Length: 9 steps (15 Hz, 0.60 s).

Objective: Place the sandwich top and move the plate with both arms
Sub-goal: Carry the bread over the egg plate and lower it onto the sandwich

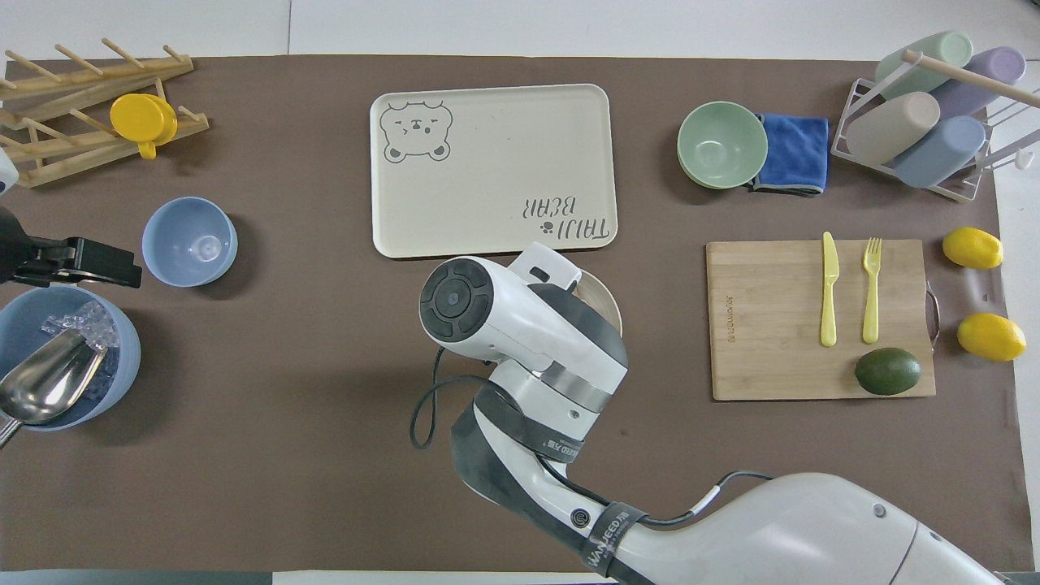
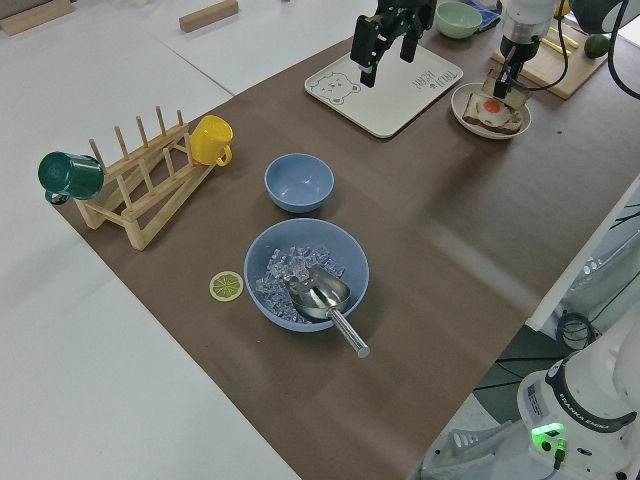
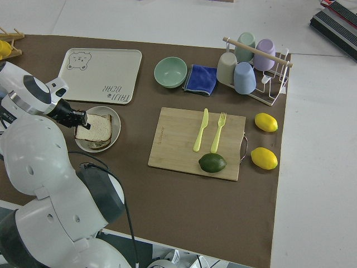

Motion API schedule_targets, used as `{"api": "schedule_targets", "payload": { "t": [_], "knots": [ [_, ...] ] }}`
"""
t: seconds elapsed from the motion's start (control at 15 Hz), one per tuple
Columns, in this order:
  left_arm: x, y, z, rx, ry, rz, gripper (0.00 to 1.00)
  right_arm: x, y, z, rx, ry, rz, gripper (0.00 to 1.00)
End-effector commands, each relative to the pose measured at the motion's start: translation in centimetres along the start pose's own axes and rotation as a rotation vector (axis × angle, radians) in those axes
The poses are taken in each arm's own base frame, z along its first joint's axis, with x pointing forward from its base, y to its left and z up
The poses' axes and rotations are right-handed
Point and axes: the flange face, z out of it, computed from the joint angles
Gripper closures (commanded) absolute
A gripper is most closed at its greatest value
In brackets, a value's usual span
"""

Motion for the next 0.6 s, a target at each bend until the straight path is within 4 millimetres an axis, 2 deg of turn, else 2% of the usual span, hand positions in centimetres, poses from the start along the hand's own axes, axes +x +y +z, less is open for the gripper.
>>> {"api": "schedule_targets", "payload": {
  "t": [0.0, 0.33, 0.53],
  "knots": [
    [-0.7, -0.2, 0.1, 0.018, 0.001, -0.01, 0.0, -0.6, -0.4, 0.6, 0.022, 0.015, 0.015, 0.76],
    [-1.0, -0.7, 0.2, 0.017, 0.001, -0.019, 0.0, -0.8, -1.1, 2.4, 0.124, 0.066, 0.003, 0.39],
    [-1.0, -0.8, 0.2, 0.017, 0.002, -0.019, 0.0, -0.5, -1.6, 2.2, 0.159, 0.089, 0.0, 0.25]
  ]
}}
